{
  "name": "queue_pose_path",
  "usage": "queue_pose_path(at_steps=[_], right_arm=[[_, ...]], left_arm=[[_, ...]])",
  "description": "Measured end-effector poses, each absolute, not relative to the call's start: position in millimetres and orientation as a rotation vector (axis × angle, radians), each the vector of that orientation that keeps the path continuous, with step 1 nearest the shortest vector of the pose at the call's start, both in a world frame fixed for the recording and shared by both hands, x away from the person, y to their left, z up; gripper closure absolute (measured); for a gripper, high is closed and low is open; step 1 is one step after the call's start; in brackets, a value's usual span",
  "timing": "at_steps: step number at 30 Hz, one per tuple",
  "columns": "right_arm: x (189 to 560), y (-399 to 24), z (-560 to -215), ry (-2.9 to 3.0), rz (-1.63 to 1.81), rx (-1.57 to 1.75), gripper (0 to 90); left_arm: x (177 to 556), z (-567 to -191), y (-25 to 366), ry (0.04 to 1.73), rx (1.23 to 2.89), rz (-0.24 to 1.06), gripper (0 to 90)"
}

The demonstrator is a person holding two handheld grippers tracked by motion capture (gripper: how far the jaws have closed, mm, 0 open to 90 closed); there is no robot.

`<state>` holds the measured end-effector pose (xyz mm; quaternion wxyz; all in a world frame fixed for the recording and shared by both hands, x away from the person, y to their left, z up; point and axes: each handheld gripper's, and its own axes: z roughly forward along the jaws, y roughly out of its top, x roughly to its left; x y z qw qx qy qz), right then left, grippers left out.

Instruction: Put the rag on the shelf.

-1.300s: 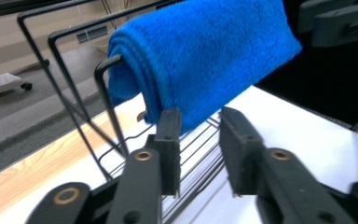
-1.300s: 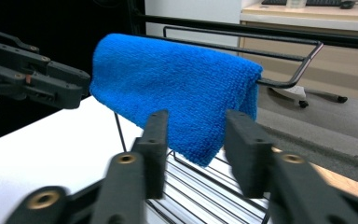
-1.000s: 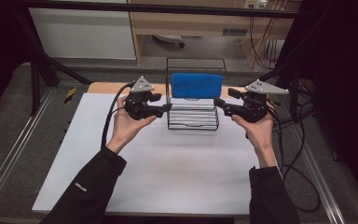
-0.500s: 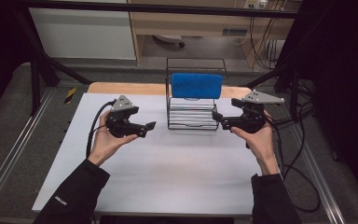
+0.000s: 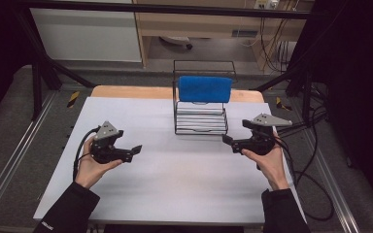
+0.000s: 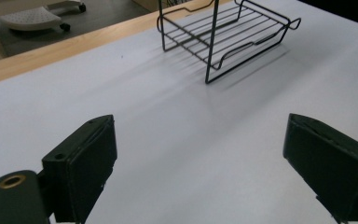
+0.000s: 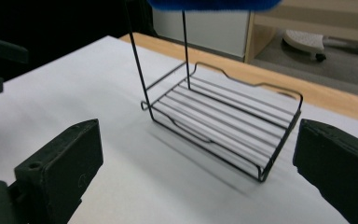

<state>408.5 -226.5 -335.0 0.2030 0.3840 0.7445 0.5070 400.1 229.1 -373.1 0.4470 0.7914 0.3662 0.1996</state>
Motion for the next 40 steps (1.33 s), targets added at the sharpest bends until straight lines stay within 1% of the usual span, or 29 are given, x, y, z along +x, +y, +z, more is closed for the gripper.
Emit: queue_pose_path(at_steps=[9, 13, 21, 30, 40], right_arm=[[395.6, -238.5, -374.0, 2.117, 1.394, 1.139, 0.7], [388.4, -244.6, -390.9, 2.148, 1.366, 1.149, 0.6], [374.5, -258.3, -420.2, 2.193, 1.330, 1.190, 0.7], [360.6, -274.6, -439.2, 2.214, 1.335, 1.202, 0.6], [354.7, -277.6, -445.3, 2.234, 1.315, 1.193, 0.7]], left_arm=[[381.7, -400.4, 256.8, 0.927, 1.961, 0.497, 9.9], [377.1, -414.0, 266.8, 0.946, 1.991, 0.502, 9.8], [367.7, -429.1, 282.7, 0.970, 2.002, 0.483, 9.9], [362.9, -440.6, 294.1, 0.990, 1.996, 0.491, 9.9], [359.2, -447.4, 296.3, 0.992, 2.001, 0.491, 9.9]])
